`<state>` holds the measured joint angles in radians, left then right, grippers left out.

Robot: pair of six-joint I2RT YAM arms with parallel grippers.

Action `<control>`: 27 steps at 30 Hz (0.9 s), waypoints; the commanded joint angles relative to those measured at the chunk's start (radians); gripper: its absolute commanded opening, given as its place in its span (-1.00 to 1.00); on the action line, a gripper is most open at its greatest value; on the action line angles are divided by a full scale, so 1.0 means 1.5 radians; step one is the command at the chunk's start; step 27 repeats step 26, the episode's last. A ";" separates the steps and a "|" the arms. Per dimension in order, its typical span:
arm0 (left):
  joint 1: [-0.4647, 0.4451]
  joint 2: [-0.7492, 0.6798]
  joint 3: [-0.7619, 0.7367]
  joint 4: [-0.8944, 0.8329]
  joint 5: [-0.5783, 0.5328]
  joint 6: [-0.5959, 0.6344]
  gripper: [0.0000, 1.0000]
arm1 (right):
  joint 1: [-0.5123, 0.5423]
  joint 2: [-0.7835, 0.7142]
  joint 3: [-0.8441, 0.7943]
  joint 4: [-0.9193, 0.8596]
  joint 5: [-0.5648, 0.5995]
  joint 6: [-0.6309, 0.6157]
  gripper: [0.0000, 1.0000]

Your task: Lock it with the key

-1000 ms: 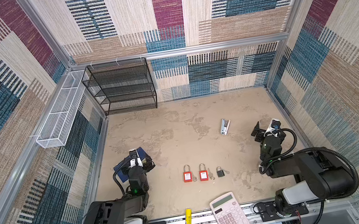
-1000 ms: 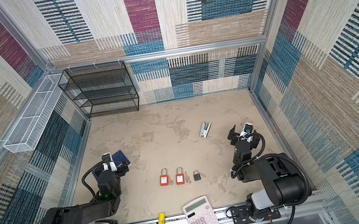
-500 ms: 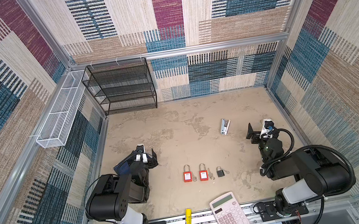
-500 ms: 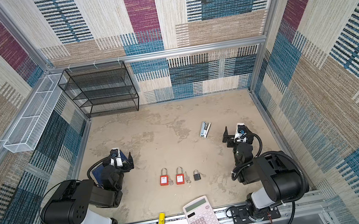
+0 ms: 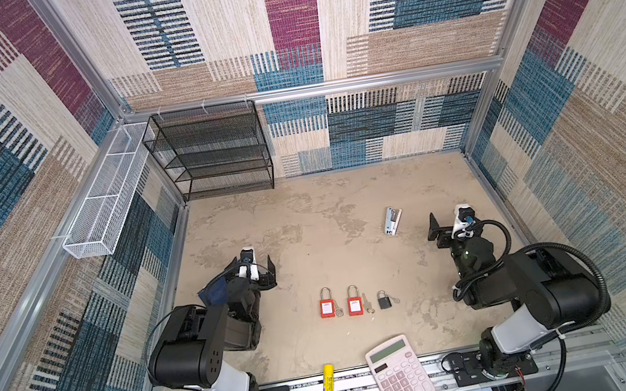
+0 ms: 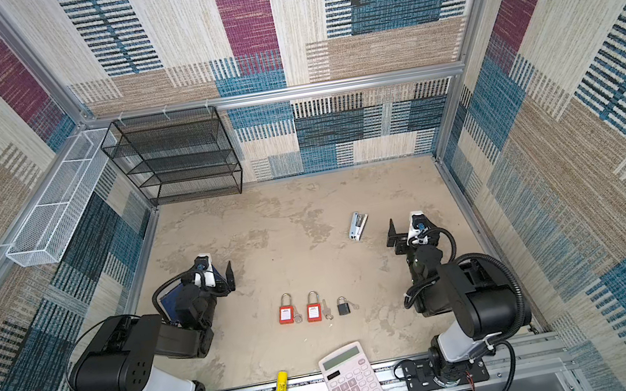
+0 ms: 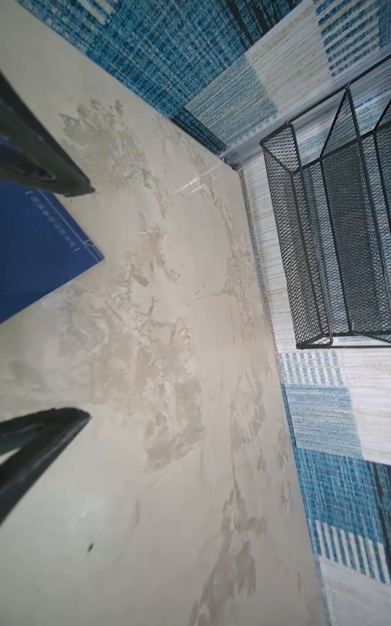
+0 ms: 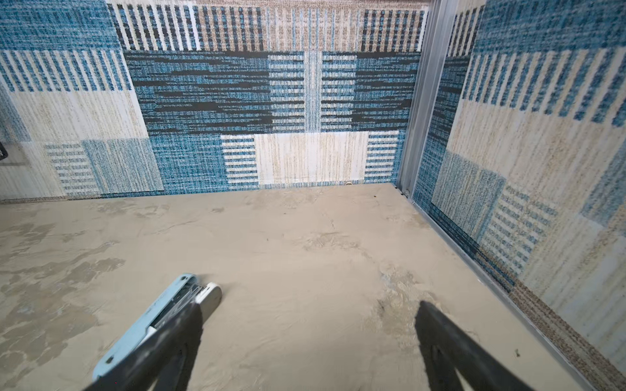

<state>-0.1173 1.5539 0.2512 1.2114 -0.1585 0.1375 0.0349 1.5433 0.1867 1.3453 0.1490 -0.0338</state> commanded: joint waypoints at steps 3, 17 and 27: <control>0.052 -0.012 0.102 -0.237 0.001 -0.073 0.97 | -0.003 -0.002 0.002 -0.012 -0.017 0.013 0.98; 0.061 -0.012 0.105 -0.243 -0.070 -0.112 0.97 | -0.003 -0.002 0.003 -0.013 -0.017 0.013 0.98; 0.064 -0.012 0.105 -0.243 -0.065 -0.113 0.97 | -0.003 -0.003 0.003 -0.013 -0.017 0.013 0.98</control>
